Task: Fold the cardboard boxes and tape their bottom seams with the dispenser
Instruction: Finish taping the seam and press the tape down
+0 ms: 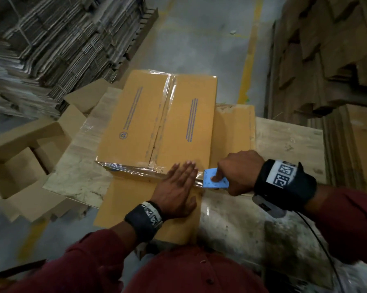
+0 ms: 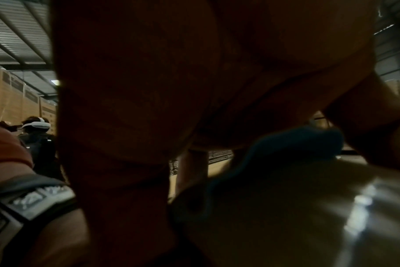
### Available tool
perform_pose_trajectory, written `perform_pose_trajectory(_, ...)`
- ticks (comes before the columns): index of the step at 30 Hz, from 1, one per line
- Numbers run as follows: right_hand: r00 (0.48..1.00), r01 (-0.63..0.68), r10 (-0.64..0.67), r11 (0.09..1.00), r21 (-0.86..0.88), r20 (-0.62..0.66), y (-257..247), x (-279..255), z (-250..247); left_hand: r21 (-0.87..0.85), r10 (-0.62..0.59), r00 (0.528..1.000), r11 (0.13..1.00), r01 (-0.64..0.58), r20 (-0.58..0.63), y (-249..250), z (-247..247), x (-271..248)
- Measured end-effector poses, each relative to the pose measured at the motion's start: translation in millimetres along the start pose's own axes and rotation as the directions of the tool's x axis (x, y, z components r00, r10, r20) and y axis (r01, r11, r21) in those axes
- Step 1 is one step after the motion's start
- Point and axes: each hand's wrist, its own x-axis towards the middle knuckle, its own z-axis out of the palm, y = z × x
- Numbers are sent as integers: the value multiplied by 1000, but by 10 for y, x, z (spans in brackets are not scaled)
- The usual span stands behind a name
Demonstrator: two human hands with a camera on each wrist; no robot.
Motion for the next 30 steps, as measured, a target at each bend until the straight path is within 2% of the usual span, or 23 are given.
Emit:
perform_pose_trajectory(5, 1000, 7, -7, 999, 32, 0, 118, -106, 68, -8, 26, 997, 1000, -26, 68, 26, 81, 64)
perform_pose_trajectory(8, 1000, 9, -8, 999, 48, -28, 256, -244, 59, -19, 44, 997, 999, -43, 58, -34, 48, 56)
perform_pose_trajectory(16, 996, -85, 85, 985, 150, 11, 635, -613, 179, -18, 82, 995, 997, -81, 59, 17, 18, 146)
perform_pose_trajectory(23, 993, -115, 113, 976, 184, 25, 723, -658, 273, -14, 83, 990, 997, -82, 115, -25, 39, 140)
perform_pose_trajectory(30, 991, -121, 110, 976, 182, 74, 772, -514, 404, -2, 89, 989, 996, -90, 121, -23, 35, 141)
